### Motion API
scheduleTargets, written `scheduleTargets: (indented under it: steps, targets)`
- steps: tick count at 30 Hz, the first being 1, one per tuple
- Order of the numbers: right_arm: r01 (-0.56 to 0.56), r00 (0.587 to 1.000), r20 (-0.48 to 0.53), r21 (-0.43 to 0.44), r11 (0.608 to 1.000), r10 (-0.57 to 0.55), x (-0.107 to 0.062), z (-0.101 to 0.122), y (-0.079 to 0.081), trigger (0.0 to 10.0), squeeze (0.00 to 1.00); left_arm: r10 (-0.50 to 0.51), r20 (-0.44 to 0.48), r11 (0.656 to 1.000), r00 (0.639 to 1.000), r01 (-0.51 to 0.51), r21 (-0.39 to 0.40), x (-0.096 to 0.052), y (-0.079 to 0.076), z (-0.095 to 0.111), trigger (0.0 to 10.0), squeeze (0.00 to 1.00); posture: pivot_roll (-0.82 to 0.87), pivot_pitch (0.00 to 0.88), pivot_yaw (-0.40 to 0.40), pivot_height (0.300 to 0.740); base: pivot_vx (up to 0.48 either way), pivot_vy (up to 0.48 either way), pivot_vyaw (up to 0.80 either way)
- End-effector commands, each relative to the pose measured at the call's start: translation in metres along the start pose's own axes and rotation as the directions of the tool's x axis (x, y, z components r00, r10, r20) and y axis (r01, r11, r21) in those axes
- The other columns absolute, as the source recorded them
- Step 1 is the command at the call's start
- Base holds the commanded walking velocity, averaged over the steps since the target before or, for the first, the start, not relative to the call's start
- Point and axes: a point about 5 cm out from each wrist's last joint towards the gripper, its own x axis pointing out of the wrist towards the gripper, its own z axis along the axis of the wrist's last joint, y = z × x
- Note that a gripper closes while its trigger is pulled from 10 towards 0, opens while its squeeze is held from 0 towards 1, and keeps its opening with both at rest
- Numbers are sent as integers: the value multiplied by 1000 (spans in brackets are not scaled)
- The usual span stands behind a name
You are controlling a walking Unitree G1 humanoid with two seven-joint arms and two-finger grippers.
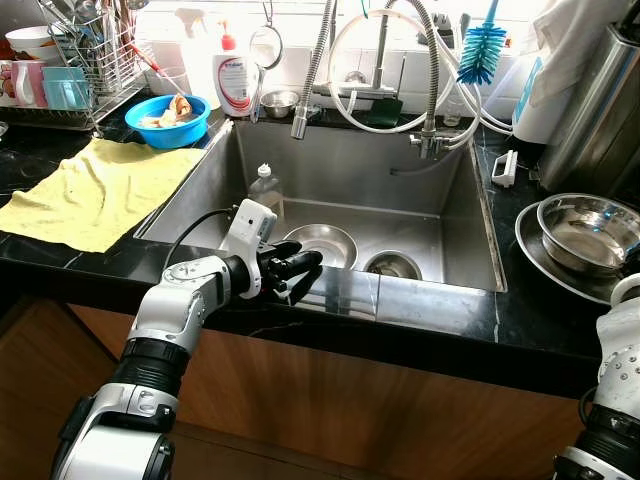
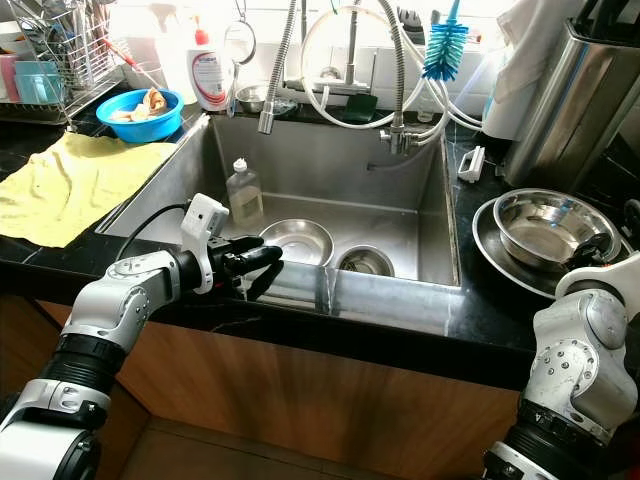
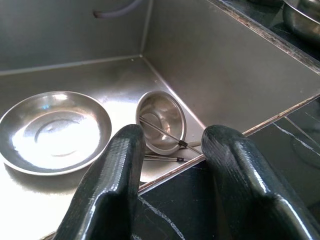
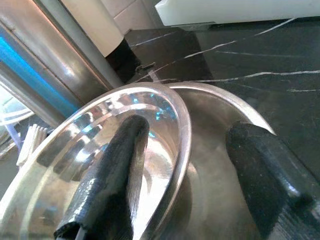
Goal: Kitchen organization
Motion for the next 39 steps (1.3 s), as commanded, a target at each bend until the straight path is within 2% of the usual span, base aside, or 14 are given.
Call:
scheduleTargets:
  steps: [1, 3, 5, 6, 7, 8, 9, 11, 16, 24, 25, 31, 35, 39]
  targets:
    - [-15, 1000, -27, -6, 1000, 15, 0, -4, 3, 10000, 0, 19, -92, 998, 996, -24, -53, -3, 3, -23, 10000, 0, -83, 0, -8, 740, 0, 0, 0]
    - [-29, 999, -31, 0, 1000, 29, 0, -5, 5, 9333, 0, 18, -92, 998, 996, -23, -53, -3, 3, -23, 10000, 0, -83, 0, -7, 740, 0, 0, 0]
    - [-31, 999, -31, 1, 1000, 31, 0, -5, 6, 9333, 0, 18, -92, 998, 996, -23, -53, -3, 4, -23, 10000, 0, -83, 0, -7, 740, 0, 0, 0]
    - [-38, 999, -34, 5, 999, 38, 0, -5, 7, 4235, 0, 18, -92, 998, 996, -23, -53, -3, 4, -23, 10000, 0, -83, 0, -7, 740, 0, 0, 0]
    - [-40, 999, -36, 10, 999, 41, 0, -5, 7, 2275, 0, 18, -92, 998, 996, -23, -53, -3, 4, -23, 10000, 0, -83, 0, -7, 740, 0, 0, 0]
    - [-42, 998, -37, 14, 999, 42, 0, -5, 8, 2275, 0, 18, -92, 998, 996, -23, -53, -3, 4, -23, 10000, 0, -83, 0, -7, 740, 0, 0, 0]
    - [-43, 998, -39, 22, 999, 44, 0, -5, 8, 1098, 0, 18, -92, 998, 996, -23, -53, -3, 4, -23, 10000, 0, -82, 0, -7, 740, 0, 0, 0]
    - [-42, 998, -40, 21, 999, 43, 0, -6, 8, 941, 0, 18, -92, 998, 996, -23, -53, -3, 4, -23, 10000, 0, -82, 0, -7, 740, 0, 0, 0]
    - [-41, 998, -45, 25, 999, 42, -1, -6, 9, 1961, 0, 17, -92, 998, 996, -22, -52, -4, 4, -23, 10000, 0, -81, 0, -7, 740, 0, 0, 0]
    - [-44, 998, -51, 34, 998, 46, -1, -7, 11, 941, 0, 19, -86, 998, 996, -23, -51, -4, 4, -21, 10000, 0, -81, 0, -6, 740, 0, 0, 0]
    - [-44, 998, -50, 35, 998, 46, -2, -7, 11, 431, 0, 20, -85, 998, 996, -24, -50, -4, 4, -21, 10000, 0, -81, 0, -6, 740, 0, 0, 0]
    - [-45, 998, -38, 27, 999, 46, -2, -6, 13, 0, 0, 22, -82, 998, 996, -26, -49, -4, 4, -21, 10000, 0, -78, 0, -6, 740, 0, 0, 0]
    - [-50, 999, -4, 31, 998, 50, -3, -1, 16, 0, 0, 22, -80, 998, 997, -26, -49, -3, 4, -20, 10000, 0, -77, 0, -6, 740, 0, 0, 0]
    - [-76, 989, 130, -3, 997, 76, -8, 21, 25, 0, 0, 24, -80, 998, 997, -28, -48, -3, 5, -20, 10000, 0, -78, 0, -6, 740, 0, 0, 0]
